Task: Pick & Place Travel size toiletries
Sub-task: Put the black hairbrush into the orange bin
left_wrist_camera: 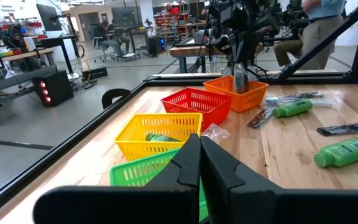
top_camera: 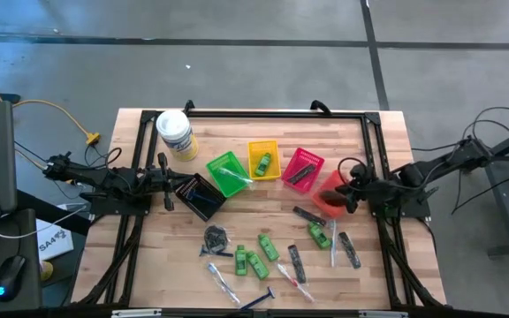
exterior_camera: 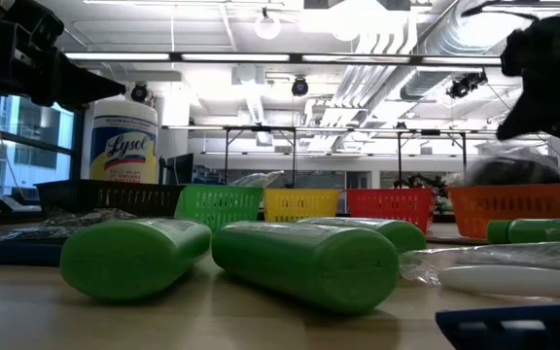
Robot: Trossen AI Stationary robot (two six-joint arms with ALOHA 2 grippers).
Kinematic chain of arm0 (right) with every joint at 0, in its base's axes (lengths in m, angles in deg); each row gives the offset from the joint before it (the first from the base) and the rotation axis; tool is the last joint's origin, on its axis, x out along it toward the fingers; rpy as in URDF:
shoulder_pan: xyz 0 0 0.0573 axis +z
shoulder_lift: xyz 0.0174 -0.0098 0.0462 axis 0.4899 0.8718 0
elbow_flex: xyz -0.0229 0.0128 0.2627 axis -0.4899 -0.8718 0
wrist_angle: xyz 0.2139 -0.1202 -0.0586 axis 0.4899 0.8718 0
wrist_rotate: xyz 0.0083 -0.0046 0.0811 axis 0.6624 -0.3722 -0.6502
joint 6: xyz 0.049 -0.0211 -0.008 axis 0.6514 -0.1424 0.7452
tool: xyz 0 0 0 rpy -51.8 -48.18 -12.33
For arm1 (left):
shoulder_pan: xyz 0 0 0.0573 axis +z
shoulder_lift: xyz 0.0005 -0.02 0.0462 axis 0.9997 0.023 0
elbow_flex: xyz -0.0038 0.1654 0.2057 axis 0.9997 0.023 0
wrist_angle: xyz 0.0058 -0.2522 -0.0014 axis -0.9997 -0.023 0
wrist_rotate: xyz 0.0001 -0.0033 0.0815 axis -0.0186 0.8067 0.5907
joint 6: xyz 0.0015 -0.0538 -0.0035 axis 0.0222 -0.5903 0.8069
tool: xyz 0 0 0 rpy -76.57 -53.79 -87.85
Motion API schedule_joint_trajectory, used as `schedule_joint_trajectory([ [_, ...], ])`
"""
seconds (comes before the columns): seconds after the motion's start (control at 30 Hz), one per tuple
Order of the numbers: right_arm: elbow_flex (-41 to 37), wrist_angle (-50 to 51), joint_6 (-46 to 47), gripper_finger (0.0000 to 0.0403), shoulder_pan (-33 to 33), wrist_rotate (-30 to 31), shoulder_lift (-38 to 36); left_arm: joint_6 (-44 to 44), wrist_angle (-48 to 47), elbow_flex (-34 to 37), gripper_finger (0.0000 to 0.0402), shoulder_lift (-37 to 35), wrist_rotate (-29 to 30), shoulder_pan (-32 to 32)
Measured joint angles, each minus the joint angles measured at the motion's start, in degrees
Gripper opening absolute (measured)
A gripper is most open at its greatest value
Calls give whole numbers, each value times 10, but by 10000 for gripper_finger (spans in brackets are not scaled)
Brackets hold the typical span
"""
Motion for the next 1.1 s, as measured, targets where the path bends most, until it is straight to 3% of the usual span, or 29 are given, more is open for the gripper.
schedule_joint_trajectory([
  [0.3,0,75,87,3,-1,-13,43,0,1,0,0,0,0,0],
  [0.8,0,72,89,6,-1,-8,136,0,2,0,0,0,0,0],
  [0.93,0,70,78,40,-1,-3,142,0,2,0,0,0,0,0],
  [1.1,0,70,75,116,-1,-3,142,0,2,0,0,0,0,0],
])
